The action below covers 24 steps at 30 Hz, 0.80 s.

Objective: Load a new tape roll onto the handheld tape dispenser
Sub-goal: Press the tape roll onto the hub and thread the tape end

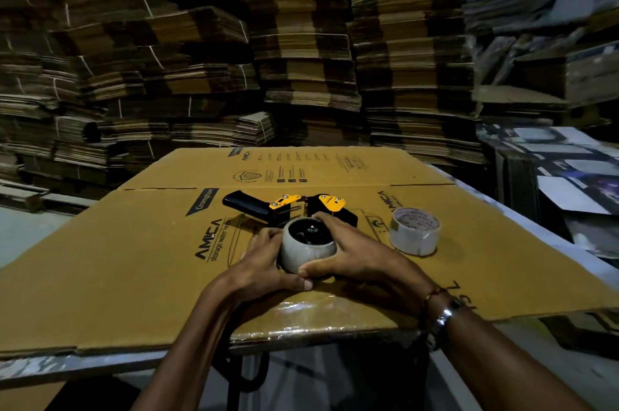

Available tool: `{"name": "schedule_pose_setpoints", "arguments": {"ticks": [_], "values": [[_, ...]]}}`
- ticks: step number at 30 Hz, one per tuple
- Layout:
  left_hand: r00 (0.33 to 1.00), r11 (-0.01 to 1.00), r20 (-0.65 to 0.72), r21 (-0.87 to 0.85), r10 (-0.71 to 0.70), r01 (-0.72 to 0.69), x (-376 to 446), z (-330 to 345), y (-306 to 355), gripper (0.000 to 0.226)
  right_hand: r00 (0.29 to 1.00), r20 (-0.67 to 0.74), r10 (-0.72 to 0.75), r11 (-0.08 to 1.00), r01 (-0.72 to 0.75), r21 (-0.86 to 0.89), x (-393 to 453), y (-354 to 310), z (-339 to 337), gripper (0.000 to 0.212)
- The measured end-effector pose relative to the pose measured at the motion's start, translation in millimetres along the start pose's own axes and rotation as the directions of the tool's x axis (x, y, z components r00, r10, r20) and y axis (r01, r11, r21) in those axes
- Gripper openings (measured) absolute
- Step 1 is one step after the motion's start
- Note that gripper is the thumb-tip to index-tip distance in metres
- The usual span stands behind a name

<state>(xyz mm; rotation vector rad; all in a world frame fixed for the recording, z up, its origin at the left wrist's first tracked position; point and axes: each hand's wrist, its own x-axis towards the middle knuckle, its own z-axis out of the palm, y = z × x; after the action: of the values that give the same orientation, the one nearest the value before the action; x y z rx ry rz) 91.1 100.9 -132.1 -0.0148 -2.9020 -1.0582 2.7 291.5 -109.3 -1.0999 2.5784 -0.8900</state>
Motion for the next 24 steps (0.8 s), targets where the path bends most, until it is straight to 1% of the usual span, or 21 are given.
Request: {"name": "schedule_pose_setpoints", "arguments": {"ticks": [3,5,8,10,12,14,16,18,20,22,24], "values": [[0.999,1.000,-0.044,0.010,0.017,-0.016,-4,4,2,0.120,1.000,0.006,0.013,1.000,-0.013,-0.010,-3,-3,-1,0.106],[0.995,0.999,-0.091,-0.015,0.028,-0.030,-7,7,3,0.118,1.000,0.009,0.020,1.000,-0.020,-0.008,-5,-5,-2,0.104],[0.984,0.997,-0.176,-0.071,0.022,-0.035,-13,11,4,0.113,0.999,-0.007,0.032,0.999,-0.032,0.030,-9,-6,0,0.105],[0.976,0.996,-0.216,-0.075,0.027,-0.044,-17,14,5,0.109,0.999,-0.021,0.033,0.998,-0.032,0.061,-12,-8,3,0.106],[0.970,0.994,-0.239,-0.098,0.032,-0.057,-20,15,8,0.108,0.999,-0.040,0.033,0.993,-0.028,0.111,-13,-10,5,0.108],[0.965,0.988,-0.262,-0.137,0.032,-0.070,-23,14,11,0.105,0.997,-0.063,0.053,0.984,-0.042,0.174,-13,-10,9,0.117],[0.964,0.981,-0.264,-0.179,0.025,-0.074,-25,14,13,0.099,0.994,-0.060,0.087,0.950,-0.065,0.304,-16,-10,12,0.124],[0.966,0.971,-0.256,-0.224,0.022,-0.082,-25,13,14,0.089,0.995,-0.066,0.071,0.878,-0.031,0.477,-23,-8,16,0.116],[0.966,0.960,-0.259,-0.264,0.020,-0.091,-24,13,13,0.085,0.988,-0.125,0.094,0.809,-0.003,0.588,-31,-2,18,0.105],[0.966,0.950,-0.260,-0.298,0.011,-0.091,-24,12,12,0.084,0.970,-0.201,0.137,0.786,0.017,0.618,-36,3,18,0.090],[0.970,0.939,-0.244,-0.333,0.007,-0.090,-22,12,11,0.087,0.957,-0.255,0.139,0.814,0.037,0.580,-37,7,18,0.069]]}}
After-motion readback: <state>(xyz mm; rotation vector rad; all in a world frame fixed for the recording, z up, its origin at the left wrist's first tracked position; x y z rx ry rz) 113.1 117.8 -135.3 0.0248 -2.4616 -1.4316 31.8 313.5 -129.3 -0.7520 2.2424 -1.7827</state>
